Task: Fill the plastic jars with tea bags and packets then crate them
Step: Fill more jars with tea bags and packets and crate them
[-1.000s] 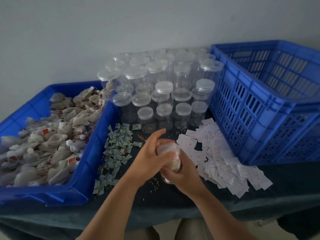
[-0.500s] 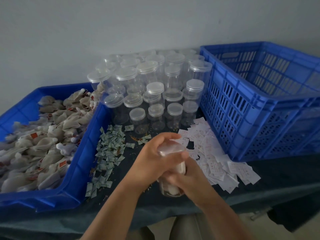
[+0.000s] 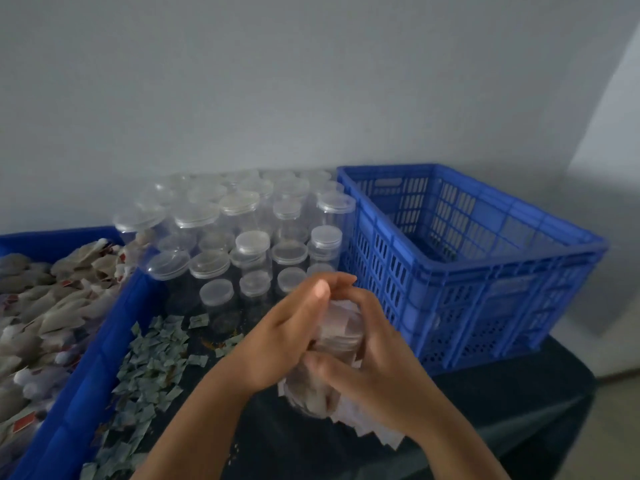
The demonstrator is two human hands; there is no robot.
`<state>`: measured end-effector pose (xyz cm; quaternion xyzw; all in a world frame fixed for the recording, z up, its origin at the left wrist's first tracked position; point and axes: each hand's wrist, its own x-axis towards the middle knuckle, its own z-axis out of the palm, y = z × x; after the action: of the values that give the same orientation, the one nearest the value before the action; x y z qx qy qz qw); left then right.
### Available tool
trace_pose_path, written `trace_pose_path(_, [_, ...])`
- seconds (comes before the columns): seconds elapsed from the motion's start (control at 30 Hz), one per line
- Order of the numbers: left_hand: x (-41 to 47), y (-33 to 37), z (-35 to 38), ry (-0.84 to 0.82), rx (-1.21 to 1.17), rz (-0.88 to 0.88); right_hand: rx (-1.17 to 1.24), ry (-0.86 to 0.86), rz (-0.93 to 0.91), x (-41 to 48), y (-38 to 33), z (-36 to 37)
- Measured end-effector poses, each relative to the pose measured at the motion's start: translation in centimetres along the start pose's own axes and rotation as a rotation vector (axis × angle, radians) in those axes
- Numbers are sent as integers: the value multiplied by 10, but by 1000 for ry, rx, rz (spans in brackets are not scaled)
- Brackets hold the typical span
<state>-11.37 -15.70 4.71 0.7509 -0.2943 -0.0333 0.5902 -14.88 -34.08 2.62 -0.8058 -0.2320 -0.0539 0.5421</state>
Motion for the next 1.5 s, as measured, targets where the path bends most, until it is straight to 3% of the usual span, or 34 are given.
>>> trace_pose_path(0.1, [40,22,5,223,101,103,-203,156,-82,6,-27,-37])
trace_pose_path(0.2, [90,32,10,268,716,189,-442,462,-182,22,-46,-83])
trace_pose_path(0.23, [103,33,17,254,811,192,-504,557,-202,31,-50,-101])
trace_pose_path(0.3, [125,31,35,215,777,252,-553,686,-187,52,-52,-135])
trace_pose_path(0.37, [144,22,58,175,708,363,-558,700,-69,74,-48,-168])
trace_pose_path(0.5, [164,-1,85,122,691,407,-743,470,334,118,-16,-219])
trace_pose_path(0.7, [167,-16,89,233,609,522,-1019,-208,925,161,44,-221])
trace_pose_path(0.77, [169,-19,89,228,609,532,-1203,-486,1011,166,55,-215])
trace_pose_path(0.83, [170,-22,90,226,607,543,-1335,-636,1026,167,62,-208])
trace_pose_path(1.13, [170,-24,93,232,578,547,-1244,-744,1060,165,66,-198])
trace_pose_path(1.3, [167,-20,92,201,543,496,-1215,-693,1008,166,66,-193])
trace_pose_path(1.4, [169,-17,91,162,529,368,-1133,-667,887,166,59,-189])
trace_pose_path(1.5, [162,-8,87,93,469,282,-1253,-526,633,176,40,-191])
